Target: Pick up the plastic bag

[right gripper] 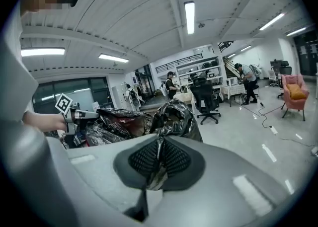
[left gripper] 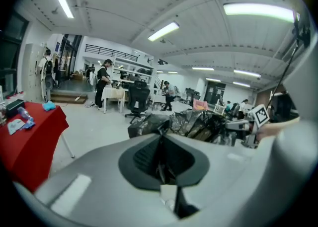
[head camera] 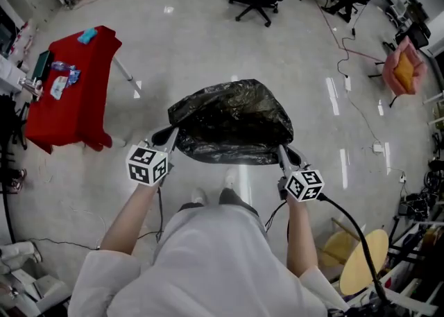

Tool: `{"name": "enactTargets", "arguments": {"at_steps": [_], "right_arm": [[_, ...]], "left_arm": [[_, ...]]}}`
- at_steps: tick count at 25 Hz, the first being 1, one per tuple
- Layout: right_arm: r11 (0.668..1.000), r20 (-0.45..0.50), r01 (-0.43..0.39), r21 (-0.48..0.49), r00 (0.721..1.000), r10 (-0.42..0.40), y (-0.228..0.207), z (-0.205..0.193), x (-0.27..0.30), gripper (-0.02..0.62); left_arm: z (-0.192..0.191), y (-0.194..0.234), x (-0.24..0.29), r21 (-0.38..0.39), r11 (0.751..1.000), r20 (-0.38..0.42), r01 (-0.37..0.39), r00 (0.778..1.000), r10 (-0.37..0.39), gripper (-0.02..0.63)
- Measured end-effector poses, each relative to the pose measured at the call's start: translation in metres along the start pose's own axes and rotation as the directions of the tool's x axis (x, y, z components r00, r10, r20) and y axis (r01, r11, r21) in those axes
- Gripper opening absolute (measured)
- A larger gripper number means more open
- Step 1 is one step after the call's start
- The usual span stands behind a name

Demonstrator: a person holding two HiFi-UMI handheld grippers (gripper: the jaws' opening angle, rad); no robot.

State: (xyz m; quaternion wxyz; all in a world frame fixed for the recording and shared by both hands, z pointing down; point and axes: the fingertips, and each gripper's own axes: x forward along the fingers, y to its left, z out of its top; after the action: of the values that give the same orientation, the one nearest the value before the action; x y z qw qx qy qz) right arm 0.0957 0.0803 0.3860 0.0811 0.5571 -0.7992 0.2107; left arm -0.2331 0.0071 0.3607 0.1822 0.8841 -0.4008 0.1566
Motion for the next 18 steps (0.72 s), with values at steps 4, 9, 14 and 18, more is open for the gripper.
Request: {"name": "enactTargets", "arguments": {"at_steps": [4, 9, 14, 18], "right_arm": [[0.999, 0.031, 0.039, 0.0, 0.999, -0.039, 0.02, -0.004, -0.013, 0.002], [0.998, 0.059, 0.063, -0.025, 0.996, -0.062, 0.034, 0.002, -0.037, 0.002], [0.995, 0.066, 0.073, -0.065, 0.995, -0.069, 0.037, 0.008, -0.064, 0.002], [0.995, 0.078, 0.076, -0.067, 0.994, -0.071, 0.034, 0.01, -0.08, 0.002]], "left_arm": [[-0.008, 0.001, -0.018, 0.031, 0.999, -0.004, 0.029, 1.0, -0.029, 0.008], [-0.013, -0.011, -0.029, 0.058, 0.997, -0.015, 0.059, 0.998, -0.059, 0.008], [-0.004, -0.036, -0.035, 0.101, 0.992, -0.006, 0.07, 0.998, -0.07, 0.008], [-0.001, -0.051, -0.037, 0.113, 0.992, 0.009, 0.051, 0.999, -0.052, 0.008]]}}
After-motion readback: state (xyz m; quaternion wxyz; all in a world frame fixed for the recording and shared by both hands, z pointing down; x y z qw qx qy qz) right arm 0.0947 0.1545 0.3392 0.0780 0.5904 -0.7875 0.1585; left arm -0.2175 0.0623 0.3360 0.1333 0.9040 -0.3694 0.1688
